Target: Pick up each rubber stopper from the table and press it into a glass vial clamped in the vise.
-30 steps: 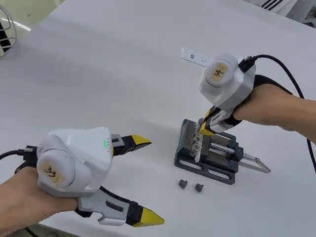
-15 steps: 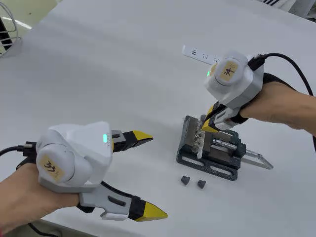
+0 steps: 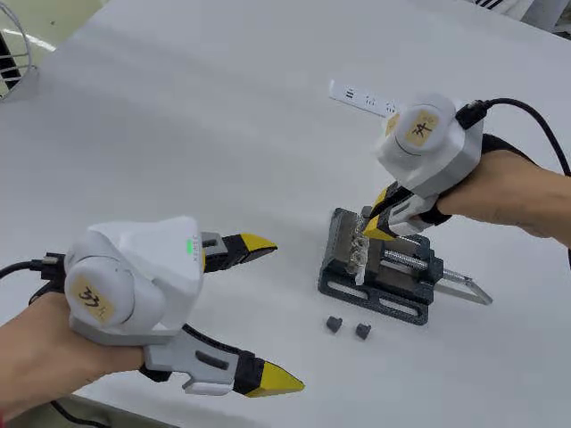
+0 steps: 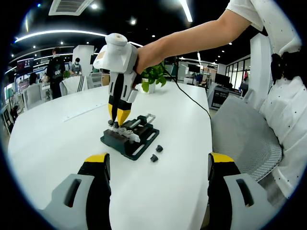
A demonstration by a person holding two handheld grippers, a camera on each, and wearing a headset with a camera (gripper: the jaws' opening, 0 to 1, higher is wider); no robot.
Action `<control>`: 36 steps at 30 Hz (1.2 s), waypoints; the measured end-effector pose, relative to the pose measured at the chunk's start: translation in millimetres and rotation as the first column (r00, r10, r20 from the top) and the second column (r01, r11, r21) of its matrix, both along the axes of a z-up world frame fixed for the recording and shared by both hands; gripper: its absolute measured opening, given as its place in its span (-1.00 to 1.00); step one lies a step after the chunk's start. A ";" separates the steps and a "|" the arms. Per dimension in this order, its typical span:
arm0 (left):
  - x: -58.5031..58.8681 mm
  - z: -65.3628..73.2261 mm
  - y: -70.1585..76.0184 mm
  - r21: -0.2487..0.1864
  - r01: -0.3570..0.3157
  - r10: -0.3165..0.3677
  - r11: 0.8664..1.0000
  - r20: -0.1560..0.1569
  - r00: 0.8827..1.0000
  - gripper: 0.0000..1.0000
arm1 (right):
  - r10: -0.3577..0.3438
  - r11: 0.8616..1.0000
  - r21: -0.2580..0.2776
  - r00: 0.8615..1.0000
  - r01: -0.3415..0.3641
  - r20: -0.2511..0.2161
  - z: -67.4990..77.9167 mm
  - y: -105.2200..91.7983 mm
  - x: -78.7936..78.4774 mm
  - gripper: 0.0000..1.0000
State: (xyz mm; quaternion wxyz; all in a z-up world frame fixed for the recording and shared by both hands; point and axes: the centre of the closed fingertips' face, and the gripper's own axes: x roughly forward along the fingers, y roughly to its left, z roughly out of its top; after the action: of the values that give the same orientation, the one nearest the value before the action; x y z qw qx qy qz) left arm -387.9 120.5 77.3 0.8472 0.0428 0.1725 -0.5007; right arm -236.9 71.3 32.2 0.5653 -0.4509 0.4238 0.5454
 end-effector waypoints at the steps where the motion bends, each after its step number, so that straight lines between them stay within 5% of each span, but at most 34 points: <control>1: -0.2 0.0 0.0 0.000 0.000 0.000 1.000 0.000 1.000 0.66 | -0.004 1.000 0.004 1.000 0.004 0.001 1.5 0.2 0.2 -0.79; 12: 0.6 0.1 -0.4 -0.001 0.002 -0.002 1.000 -0.002 1.000 0.65 | -0.029 0.998 0.048 1.000 0.028 0.012 13.8 -3.7 3.9 -0.94; 36: 2.2 0.3 -1.4 -0.007 0.005 -0.005 1.000 -0.006 1.000 0.64 | -0.027 0.998 0.057 0.999 0.029 -0.024 3.5 -3.5 3.2 -1.00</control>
State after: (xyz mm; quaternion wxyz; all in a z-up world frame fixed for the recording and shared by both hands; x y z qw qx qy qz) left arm -385.7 119.1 77.6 0.8455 0.0387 0.1731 -0.5037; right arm -233.7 67.8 35.7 0.5808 -0.4221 0.4206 0.5546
